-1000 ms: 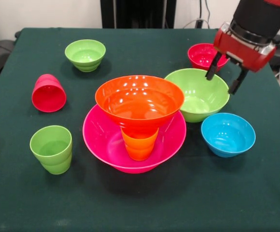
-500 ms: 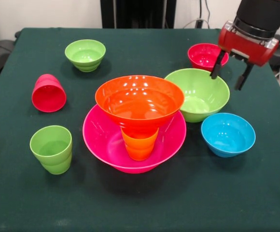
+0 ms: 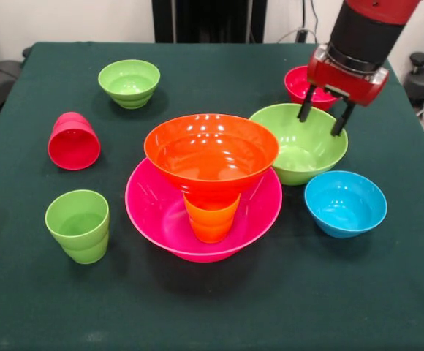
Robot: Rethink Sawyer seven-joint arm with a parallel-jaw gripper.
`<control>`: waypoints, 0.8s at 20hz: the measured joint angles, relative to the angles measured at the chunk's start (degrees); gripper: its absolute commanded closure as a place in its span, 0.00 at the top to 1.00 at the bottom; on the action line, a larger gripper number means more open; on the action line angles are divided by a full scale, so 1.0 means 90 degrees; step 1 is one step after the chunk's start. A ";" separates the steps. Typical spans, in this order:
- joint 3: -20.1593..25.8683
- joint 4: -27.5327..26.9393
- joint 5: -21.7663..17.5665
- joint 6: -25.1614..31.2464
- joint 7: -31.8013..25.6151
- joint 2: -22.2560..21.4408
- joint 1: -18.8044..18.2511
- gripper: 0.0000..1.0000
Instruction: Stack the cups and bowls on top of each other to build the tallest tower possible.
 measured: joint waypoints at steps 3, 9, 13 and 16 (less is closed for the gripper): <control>0.0180 0.0176 -0.0295 0.0000 -0.0045 -0.0056 -0.0110 1.00; 0.0468 0.0418 -0.0612 0.0000 -0.0046 -0.0211 -0.0207 1.00; 0.0729 0.0524 -0.0790 0.0000 -0.0047 -0.0390 -0.0270 1.00; 0.0981 0.0557 -0.0906 0.0000 -0.0047 -0.0525 -0.0393 1.00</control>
